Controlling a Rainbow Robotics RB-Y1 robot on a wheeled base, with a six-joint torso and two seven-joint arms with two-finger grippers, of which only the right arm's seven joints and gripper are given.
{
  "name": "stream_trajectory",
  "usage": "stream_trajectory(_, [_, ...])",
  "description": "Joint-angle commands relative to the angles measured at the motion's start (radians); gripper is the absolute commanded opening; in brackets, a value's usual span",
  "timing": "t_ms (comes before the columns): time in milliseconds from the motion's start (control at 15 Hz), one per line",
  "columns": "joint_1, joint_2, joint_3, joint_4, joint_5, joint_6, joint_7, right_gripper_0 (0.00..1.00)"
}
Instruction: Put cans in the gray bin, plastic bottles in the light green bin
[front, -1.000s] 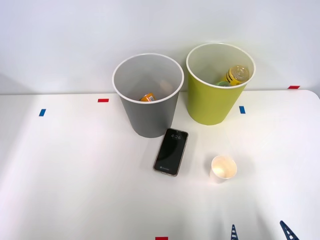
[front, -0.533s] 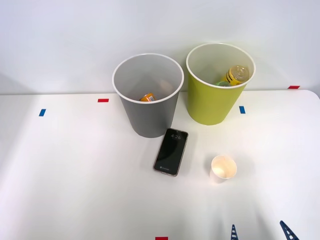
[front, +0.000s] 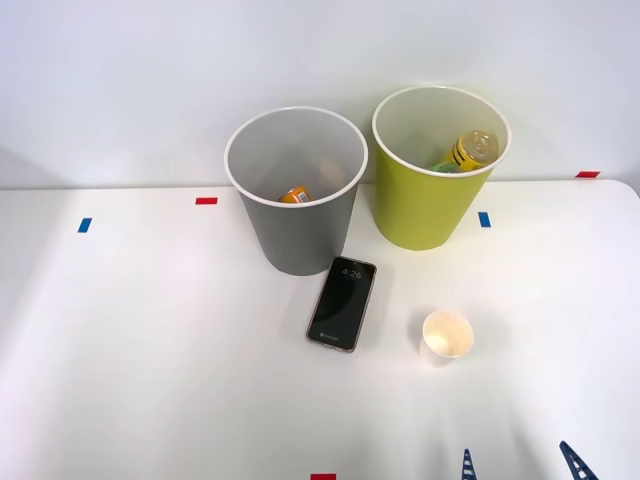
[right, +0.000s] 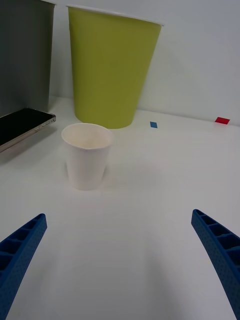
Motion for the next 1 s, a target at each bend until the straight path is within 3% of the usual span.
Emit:
stream_trajectory(67, [0.0,0.0,0.0,0.0,0.0,0.0,0.0,1.0])
stream_trajectory(1000, [0.0,0.0,0.0,0.0,0.0,0.0,0.0,1.0])
